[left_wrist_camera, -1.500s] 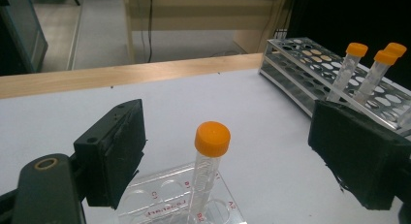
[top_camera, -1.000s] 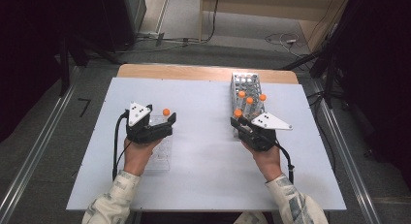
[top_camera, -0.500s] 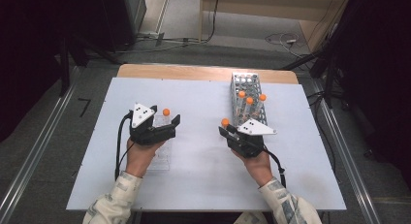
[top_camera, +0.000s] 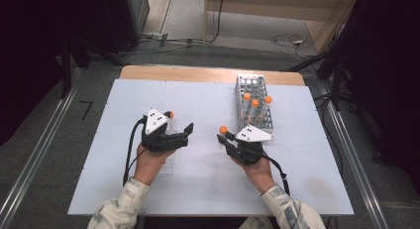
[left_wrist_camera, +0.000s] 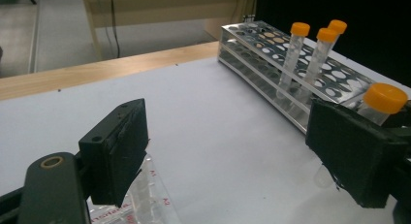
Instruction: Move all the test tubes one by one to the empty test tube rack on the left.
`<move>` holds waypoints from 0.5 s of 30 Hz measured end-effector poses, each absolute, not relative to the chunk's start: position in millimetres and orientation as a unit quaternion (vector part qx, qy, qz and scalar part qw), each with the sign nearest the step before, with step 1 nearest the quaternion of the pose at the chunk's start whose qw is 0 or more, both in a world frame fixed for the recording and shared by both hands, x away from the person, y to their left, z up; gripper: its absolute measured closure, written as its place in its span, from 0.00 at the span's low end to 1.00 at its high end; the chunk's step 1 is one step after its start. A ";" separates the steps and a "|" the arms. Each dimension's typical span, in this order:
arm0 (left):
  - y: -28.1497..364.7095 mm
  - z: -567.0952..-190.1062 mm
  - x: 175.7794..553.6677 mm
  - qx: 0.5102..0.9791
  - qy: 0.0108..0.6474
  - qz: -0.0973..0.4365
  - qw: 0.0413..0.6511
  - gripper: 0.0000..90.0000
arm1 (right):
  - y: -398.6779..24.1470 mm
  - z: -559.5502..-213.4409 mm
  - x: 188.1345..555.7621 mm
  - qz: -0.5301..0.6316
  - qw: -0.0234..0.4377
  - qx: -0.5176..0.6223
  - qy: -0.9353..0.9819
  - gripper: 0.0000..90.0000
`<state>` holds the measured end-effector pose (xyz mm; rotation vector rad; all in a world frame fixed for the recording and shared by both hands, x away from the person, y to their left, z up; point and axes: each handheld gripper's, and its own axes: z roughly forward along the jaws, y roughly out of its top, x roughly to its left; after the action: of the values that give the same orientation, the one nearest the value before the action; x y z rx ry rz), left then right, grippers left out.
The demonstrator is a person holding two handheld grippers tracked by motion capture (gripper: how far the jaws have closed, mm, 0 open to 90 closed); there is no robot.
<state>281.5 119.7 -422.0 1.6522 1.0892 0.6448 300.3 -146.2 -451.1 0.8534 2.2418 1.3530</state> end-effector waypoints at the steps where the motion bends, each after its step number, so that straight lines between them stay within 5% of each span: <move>1: 118.0 -422.1 280.8 0.687 0.449 0.266 0.506 0.19 | -144.4 -452.9 299.1 0.482 0.191 0.303 0.800 0.79; 15: 83.6 -428.8 270.3 0.729 0.387 0.220 0.519 0.36 | -128.2 -460.7 293.8 0.477 0.176 0.283 0.813 0.79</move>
<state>270.3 83.6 -428.8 1.7493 0.9287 0.5275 293.8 -128.2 -460.7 0.8027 2.3022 1.3503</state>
